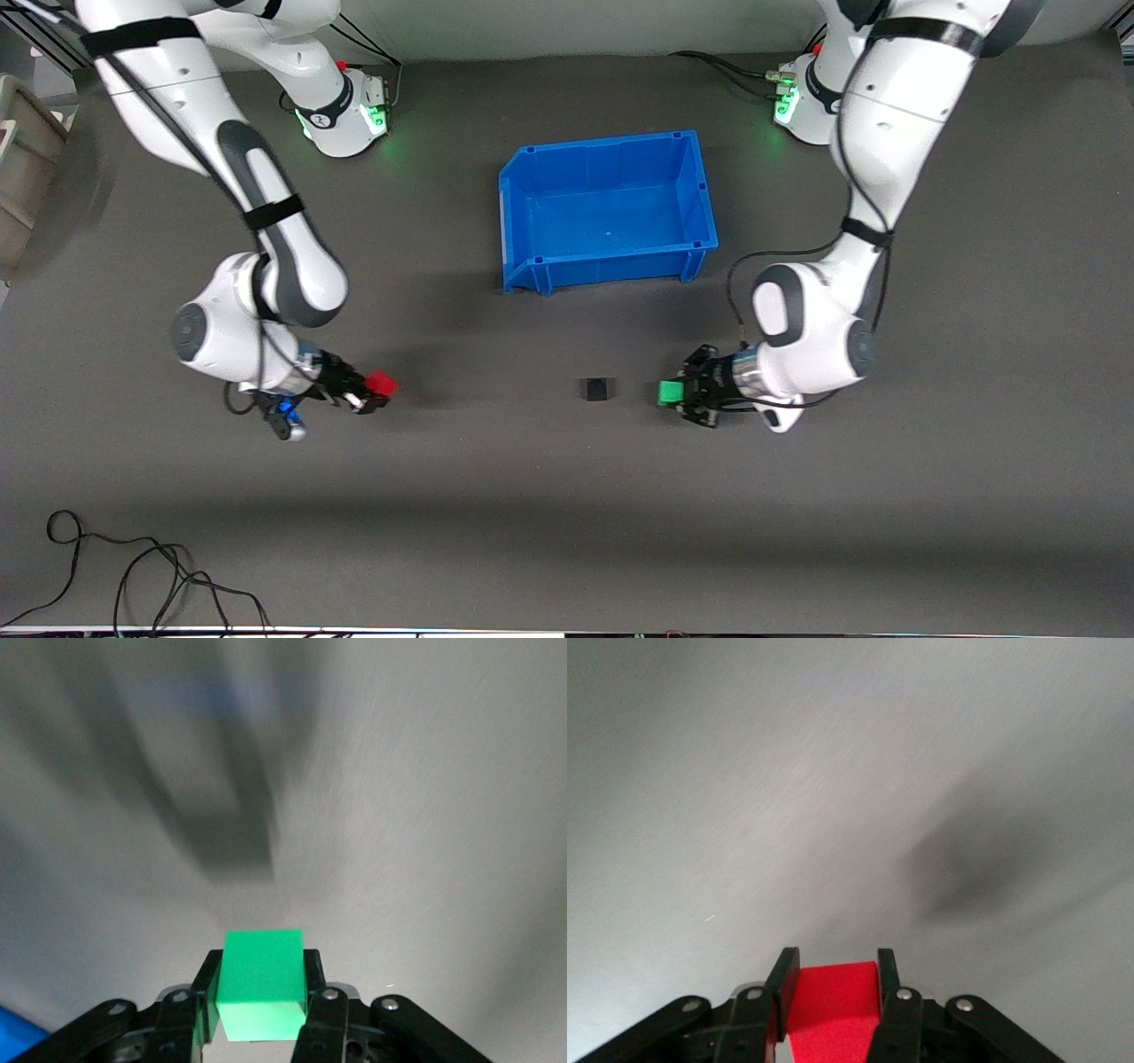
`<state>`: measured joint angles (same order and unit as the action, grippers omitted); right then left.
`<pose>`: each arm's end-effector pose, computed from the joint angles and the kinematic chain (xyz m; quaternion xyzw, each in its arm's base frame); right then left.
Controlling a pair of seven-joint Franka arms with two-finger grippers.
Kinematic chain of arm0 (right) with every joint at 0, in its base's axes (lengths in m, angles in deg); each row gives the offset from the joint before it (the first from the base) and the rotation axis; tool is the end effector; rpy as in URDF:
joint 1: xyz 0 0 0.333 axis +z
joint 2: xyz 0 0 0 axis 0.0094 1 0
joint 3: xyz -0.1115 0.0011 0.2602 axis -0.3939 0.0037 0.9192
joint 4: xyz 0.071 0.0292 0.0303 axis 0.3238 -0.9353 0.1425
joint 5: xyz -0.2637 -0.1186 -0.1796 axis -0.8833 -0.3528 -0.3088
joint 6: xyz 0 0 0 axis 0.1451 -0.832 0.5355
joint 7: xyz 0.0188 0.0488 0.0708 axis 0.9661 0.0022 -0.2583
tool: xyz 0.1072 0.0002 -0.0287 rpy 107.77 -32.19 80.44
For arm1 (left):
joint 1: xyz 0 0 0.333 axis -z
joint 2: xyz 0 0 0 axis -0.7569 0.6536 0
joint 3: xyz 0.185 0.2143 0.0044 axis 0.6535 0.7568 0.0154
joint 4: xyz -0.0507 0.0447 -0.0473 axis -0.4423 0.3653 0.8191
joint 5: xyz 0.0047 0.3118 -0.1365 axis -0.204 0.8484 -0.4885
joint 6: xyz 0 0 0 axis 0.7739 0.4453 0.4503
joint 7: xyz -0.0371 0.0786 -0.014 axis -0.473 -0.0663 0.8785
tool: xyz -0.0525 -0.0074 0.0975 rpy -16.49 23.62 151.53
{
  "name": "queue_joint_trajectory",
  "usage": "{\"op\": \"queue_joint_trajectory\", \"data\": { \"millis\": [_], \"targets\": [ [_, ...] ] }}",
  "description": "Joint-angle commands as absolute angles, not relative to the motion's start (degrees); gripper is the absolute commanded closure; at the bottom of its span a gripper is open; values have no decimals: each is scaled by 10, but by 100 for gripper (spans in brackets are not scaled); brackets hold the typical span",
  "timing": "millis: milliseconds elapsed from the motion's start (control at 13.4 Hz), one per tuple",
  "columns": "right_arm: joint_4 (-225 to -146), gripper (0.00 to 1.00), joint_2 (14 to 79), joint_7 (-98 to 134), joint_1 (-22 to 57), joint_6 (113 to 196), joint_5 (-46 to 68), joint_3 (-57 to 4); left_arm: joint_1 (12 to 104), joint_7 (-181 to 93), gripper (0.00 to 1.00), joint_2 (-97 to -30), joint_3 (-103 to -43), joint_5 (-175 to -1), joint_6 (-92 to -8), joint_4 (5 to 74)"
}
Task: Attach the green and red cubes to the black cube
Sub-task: 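Carry the red cube and the green cube toward the black cube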
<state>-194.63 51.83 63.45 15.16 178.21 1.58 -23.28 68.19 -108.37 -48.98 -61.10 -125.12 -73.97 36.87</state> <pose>0.5717 0.1317 0.2503 -0.9028 0.4029 0.0498 0.1422 0.5713 -0.2606 0.2094 0.7161 0.6353 -0.1950 0.2137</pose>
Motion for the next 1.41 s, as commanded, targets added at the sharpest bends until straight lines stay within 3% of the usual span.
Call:
{"op": "queue_joint_trajectory", "data": {
  "millis": [0,223,819,1117,1340],
  "targets": [
    [-1911,100,532,765,178,1773,6,-239,719,-1112,92,-463,-599,-1259,-775,347],
    [-1871,100,554,941,214,1759,-66,-239,741,-1135,92,-450,-599,-1259,-790,338],
    [-1629,100,685,1223,256,1557,-150,-238,772,-1201,92,-417,-599,-1259,-806,293],
    [-1599,100,713,1317,293,1554,-151,-237,782,-1217,91,-417,-599,-1258,-815,290],
    [-1565,100,743,1378,306,1565,-148,-235,797,-1223,83,-416,-599,-1259,-816,289]
  ]
}}
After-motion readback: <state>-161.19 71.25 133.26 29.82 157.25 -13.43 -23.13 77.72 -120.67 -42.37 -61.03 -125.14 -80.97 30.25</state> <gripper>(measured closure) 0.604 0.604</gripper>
